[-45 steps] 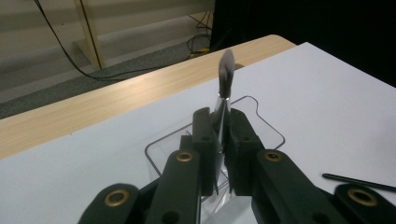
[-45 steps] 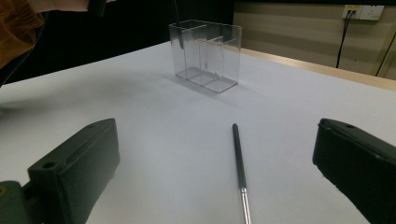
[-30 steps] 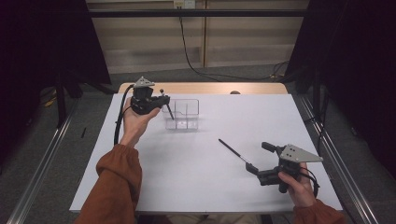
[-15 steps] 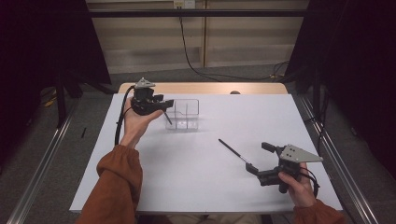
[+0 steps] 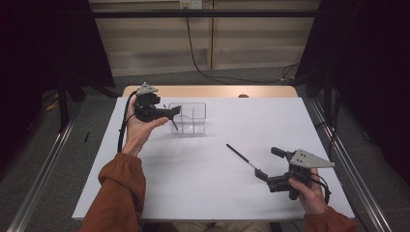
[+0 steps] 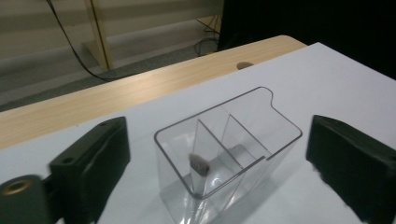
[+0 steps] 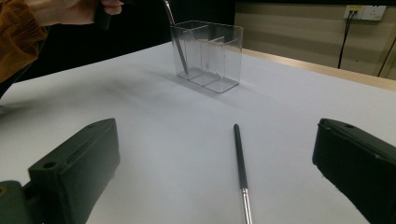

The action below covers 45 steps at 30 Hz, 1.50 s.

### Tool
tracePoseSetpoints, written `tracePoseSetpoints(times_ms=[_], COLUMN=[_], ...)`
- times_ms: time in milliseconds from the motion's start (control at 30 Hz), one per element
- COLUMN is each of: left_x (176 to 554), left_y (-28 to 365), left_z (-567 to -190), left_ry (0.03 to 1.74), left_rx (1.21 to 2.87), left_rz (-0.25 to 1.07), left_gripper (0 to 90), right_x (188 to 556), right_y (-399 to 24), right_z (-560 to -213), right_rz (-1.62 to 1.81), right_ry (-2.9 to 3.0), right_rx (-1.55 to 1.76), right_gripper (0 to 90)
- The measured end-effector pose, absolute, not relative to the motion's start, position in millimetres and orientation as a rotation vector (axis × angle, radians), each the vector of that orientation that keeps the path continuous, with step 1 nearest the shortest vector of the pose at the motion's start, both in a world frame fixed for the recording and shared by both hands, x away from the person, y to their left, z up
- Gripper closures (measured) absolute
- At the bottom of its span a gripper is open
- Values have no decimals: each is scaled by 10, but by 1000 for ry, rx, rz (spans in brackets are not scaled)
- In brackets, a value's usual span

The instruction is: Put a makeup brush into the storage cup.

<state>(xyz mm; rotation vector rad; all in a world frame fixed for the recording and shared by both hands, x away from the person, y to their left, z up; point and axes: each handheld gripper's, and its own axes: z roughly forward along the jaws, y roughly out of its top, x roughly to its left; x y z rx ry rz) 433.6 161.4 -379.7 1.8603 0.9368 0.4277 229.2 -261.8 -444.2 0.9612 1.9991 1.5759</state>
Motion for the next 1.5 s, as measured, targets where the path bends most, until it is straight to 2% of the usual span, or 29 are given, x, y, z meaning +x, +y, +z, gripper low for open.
tracePoseSetpoints(times_ms=[367,633,700,1500], left_x=[4224,4118,4095,3658], left_y=[1682,1728,1740,1948], left_z=[-3838,-3835,-3818,-3890], left_ry=[915,894,884,868], left_rx=[1857,1841,1847,1778], left_rz=[397,462,451,466], left_gripper=[17,20,45,21], right_x=[2296,2299,2299,2300], right_y=[-2620,-2625,-2622,-2624], right_z=[-4443,-4443,-4442,-4442], right_rz=[1574,1573,1572,1569], right_ry=[1998,1994,1993,1990], right_rx=[965,967,968,972], right_gripper=[3,3,3,2])
